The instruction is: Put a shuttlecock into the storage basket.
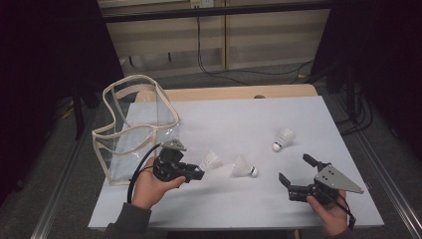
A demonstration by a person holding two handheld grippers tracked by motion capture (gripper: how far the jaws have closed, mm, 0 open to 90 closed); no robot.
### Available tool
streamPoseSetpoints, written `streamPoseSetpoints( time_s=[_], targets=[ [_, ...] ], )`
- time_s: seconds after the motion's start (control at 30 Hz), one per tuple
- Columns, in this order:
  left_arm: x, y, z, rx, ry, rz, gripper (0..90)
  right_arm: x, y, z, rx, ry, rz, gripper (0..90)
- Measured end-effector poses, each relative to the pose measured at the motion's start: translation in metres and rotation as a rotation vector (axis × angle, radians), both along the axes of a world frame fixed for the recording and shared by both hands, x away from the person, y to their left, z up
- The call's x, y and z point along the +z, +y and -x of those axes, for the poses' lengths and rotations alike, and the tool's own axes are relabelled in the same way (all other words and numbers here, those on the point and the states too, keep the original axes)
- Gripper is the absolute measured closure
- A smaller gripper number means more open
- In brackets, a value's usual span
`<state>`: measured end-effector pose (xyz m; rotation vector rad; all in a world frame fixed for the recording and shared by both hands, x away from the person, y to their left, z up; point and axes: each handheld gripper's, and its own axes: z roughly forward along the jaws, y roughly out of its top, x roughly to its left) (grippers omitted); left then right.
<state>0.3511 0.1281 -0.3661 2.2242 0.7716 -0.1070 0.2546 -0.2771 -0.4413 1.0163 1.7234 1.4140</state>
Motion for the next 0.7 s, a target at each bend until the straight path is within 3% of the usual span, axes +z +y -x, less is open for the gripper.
streamPoseSetpoints(
  time_s=[0.7],
  targets=[
    [0.015, 0.004, -0.004, 0.015, -0.004, -0.007, 65.1, 0.001, -0.001, -0.004, -0.013, 0.026, -0.008, 0.9]
  ],
)
